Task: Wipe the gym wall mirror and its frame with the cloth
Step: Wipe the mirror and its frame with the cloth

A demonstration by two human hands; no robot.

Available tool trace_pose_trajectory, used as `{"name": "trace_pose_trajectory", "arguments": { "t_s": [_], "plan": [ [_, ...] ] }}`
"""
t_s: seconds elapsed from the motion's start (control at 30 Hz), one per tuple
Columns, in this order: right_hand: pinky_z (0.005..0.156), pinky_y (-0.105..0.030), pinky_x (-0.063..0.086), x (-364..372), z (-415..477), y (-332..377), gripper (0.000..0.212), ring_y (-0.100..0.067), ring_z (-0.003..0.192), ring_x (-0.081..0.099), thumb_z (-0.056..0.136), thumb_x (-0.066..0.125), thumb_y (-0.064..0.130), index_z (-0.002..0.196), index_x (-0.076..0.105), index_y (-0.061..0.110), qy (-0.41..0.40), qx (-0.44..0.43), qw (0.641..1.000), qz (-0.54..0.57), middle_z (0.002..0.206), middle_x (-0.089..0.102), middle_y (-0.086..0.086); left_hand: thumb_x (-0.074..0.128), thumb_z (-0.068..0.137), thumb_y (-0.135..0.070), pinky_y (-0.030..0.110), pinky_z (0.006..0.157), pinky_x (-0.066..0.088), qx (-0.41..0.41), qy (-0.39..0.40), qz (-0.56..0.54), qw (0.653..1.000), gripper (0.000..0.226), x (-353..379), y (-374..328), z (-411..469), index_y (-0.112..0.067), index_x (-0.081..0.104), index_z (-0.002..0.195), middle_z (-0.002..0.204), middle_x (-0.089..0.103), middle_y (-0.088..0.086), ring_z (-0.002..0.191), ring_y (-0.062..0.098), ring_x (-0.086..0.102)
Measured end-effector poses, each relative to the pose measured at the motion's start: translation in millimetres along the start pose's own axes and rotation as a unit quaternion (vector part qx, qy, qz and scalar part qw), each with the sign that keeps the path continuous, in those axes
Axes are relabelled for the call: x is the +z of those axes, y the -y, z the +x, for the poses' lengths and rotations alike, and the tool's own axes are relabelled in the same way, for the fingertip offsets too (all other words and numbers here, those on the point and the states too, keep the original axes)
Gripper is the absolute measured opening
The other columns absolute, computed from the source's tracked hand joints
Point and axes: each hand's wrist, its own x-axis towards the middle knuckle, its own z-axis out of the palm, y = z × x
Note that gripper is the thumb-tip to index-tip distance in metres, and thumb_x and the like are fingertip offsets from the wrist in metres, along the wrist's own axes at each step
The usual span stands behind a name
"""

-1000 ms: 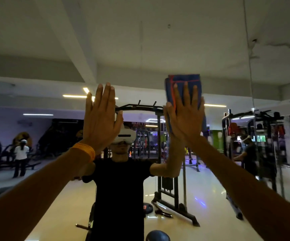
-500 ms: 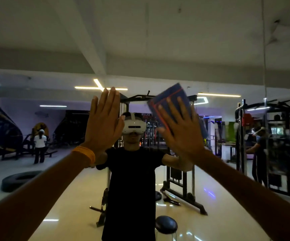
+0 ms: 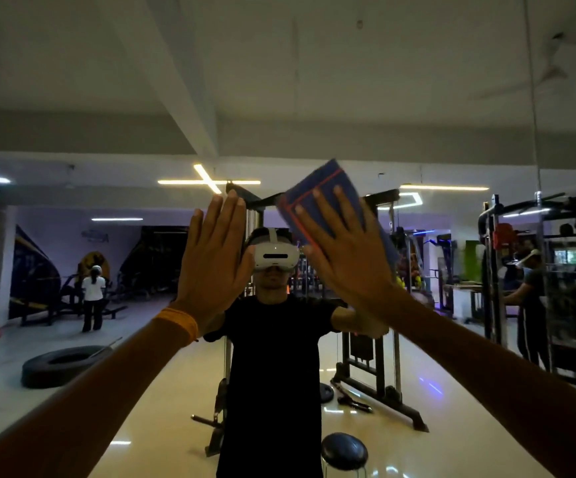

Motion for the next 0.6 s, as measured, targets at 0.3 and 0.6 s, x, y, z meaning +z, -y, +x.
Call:
{"name": "trace_pose_trajectory", "arguments": {
  "t_s": [0.3,0.6],
  "plan": [
    [0.125,-0.059,0.015,-21.3,73.6,-52.9,0.065,-0.033,0.159,0.013,0.107,0.015,0.058,0.163,0.024,0.027,-0.026,0.061,0.998,-0.007,0.171,0.020,-0.009,0.028,0.104,-0.043,0.049,0.130,-0.001,-0.022,-0.009,-0.014,1.000,0.071,-27.7,38.5,19.9,-0.005,0.017,0.164,0.172,0.010,0.016,0.160,0.032,0.003],
    [0.127,-0.058,0.006,-3.7,59.9,21.9,0.062,-0.029,0.160,0.002,0.108,0.029,0.055,0.164,0.018,0.032,0.022,-0.155,0.987,-0.029,0.173,0.013,-0.004,0.023,0.104,-0.047,0.055,0.129,0.006,-0.037,-0.003,0.011,0.999,0.073,-25.0,61.2,32.8,-0.005,0.019,0.164,0.172,0.010,0.015,0.160,0.031,0.004]
  ]
}}
